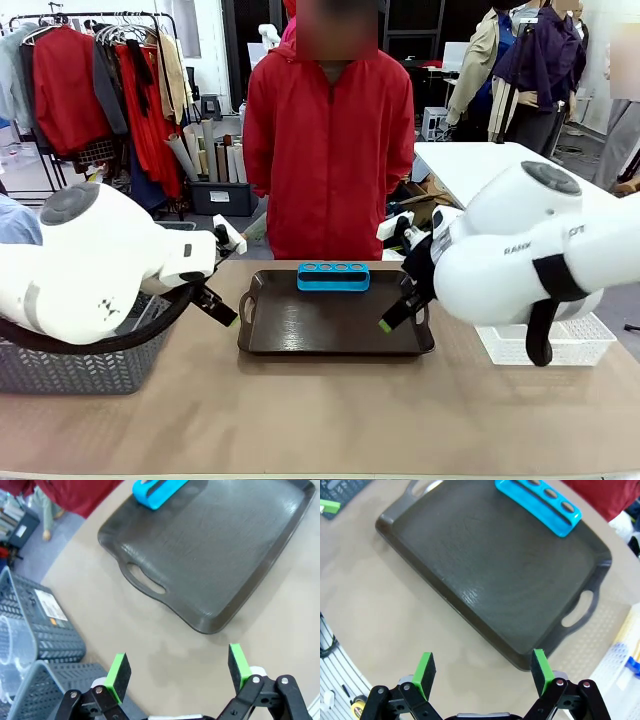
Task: Prepare the laboratory tools.
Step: Pick up one Small flask and place it on the Handle tray.
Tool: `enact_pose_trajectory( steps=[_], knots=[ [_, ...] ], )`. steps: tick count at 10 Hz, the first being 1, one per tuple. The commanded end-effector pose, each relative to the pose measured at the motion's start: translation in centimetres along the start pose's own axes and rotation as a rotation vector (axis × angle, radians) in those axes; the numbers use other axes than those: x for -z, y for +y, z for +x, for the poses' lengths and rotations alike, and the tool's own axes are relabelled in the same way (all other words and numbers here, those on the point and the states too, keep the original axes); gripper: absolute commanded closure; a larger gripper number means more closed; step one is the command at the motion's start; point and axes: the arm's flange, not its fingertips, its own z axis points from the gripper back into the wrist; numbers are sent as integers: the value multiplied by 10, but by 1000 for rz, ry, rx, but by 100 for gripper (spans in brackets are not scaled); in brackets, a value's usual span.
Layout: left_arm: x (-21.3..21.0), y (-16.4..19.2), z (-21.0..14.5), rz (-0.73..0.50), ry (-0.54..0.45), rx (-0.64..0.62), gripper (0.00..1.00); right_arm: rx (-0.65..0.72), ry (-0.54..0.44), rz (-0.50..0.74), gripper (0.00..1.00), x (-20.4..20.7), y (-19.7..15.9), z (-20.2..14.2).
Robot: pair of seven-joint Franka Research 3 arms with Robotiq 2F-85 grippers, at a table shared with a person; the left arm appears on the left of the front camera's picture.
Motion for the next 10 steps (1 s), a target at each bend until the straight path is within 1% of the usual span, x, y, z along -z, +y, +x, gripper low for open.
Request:
enact_pose_trajectory(
  steps=[1, 2, 3, 10],
  knots=[
    [-41, 16, -39, 6, -58, 39, 0, -16, -35, 26, 0, -14, -16, 2],
    [-48, 18, -40, 42, -82, 70, 0, -12, -53, 24, 0, -19, -17, 4],
    [-15, 10, 3, 6, -27, 19, 0, -1, -15, -1, 0, -10, -6, 4],
    [-15, 10, 3, 6, -27, 19, 0, -1, -15, -1, 0, -10, -6, 4]
  ],
)
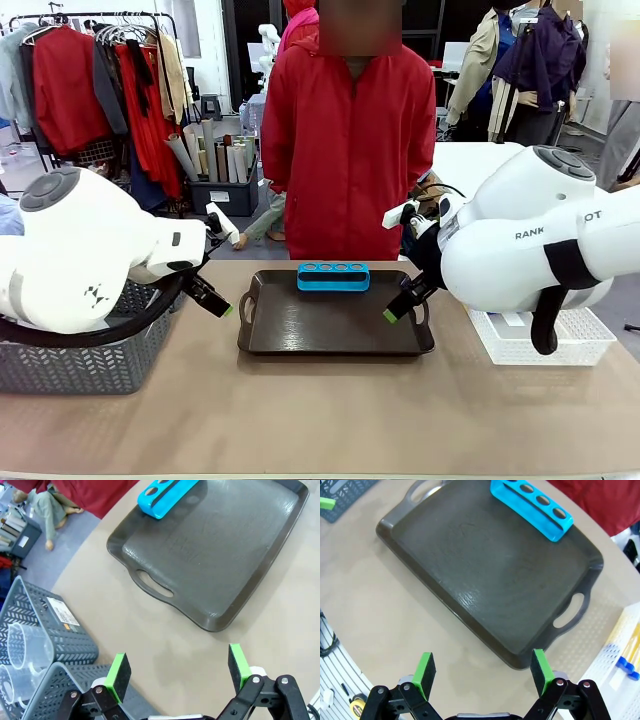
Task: Prepare the laboratory tools.
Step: Pick up one Small flask and place it on the Handle tray.
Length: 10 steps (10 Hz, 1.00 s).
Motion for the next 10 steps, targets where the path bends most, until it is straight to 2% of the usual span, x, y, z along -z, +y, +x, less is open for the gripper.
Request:
enact_pose_trajectory(
  steps=[1, 2, 3, 5, 7, 10],
  knots=[
    [-2, 1, 1, 2, -9, -14, 0, 8, -8, 5, 0, -1, -1, 0],
    [0, 0, 0, 0, 0, 0, 0, 8, -8, 5, 0, -1, -1, 0],
    [-9, -7, 4, -20, 60, 42, 0, 1, 0, 0, 0, 0, 0, 0],
    [-21, -8, 9, -150, 116, 100, 0, -21, -7, 100, 0, -5, -1, 7],
    [-36, -3, 12, -244, 80, 109, 0, -46, -37, 176, 0, -20, -3, 14],
    [-77, 14, 21, -338, -87, 202, 0, -94, -112, 256, 0, -66, -18, 23]
  ],
)
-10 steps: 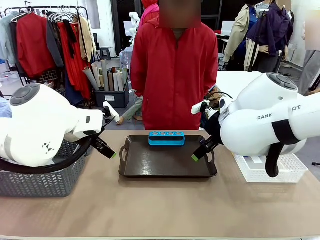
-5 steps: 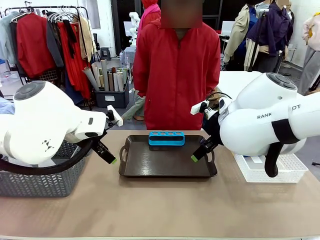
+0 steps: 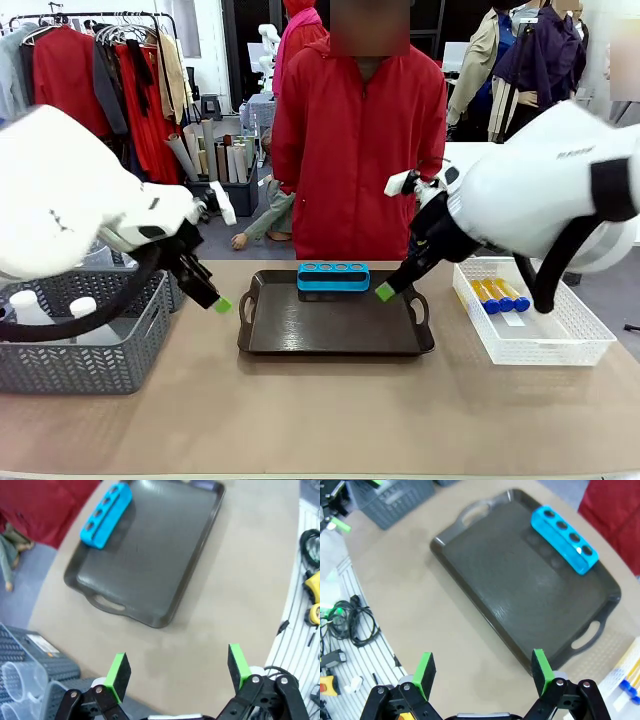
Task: Prepare the laboratory tools.
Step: Pick up one Small flask and place it on the Handle tray.
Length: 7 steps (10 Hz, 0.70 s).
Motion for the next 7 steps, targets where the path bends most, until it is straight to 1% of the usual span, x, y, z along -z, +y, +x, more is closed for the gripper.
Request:
enact_pose_trajectory(
  steps=[1, 2, 3, 5, 7],
  knots=[
    [-25, 14, -2, -43, -92, 65, 0, -67, -39, 59, 0, -26, -18, 0],
    [-42, 18, 2, -27, -115, 85, 0, -60, -49, 53, 0, -43, -23, 4],
    [-61, 28, 6, 17, -140, 93, 0, -73, -64, 43, 0, -66, -31, 9],
    [-93, 45, 17, 66, -182, 107, 0, -83, -79, -9, 0, -105, -41, 20],
    [-118, 60, 33, 117, -196, 99, 0, -98, -105, -45, 0, -140, -49, 33]
  ],
)
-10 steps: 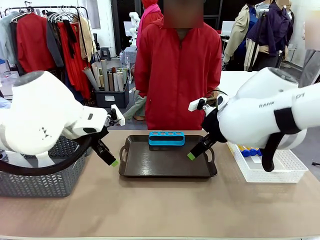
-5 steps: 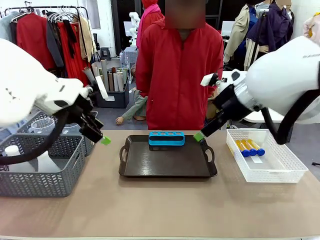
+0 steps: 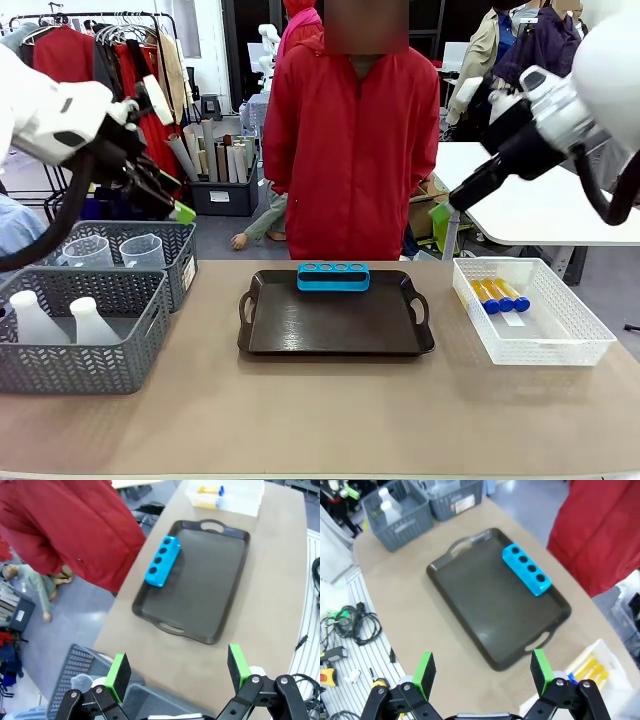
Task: Prepare the laboratory tools.
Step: Pick up one Small flask and place it on the Handle tray.
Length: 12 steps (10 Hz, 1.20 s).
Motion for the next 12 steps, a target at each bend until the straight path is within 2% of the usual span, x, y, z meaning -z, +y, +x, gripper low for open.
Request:
enact_pose_trajectory(
  steps=[1, 3, 5, 10, 12],
  knots=[
    [-3, 12, 14, 13, -6, 24, 0, -35, -14, -11, 0, -20, -10, 12],
    [-6, 15, 31, 50, -4, 41, 0, -35, -45, -55, 0, -39, -18, 18],
    [1, 12, 34, 50, -5, 49, 0, -30, -33, -86, 0, -43, -21, 18],
    [-5, 12, 36, 52, 9, 42, 0, 0, -53, -64, 0, -45, -18, 20],
    [-14, 26, 50, 15, 5, -32, 0, -30, -39, -13, 0, -49, -25, 32]
  ],
)
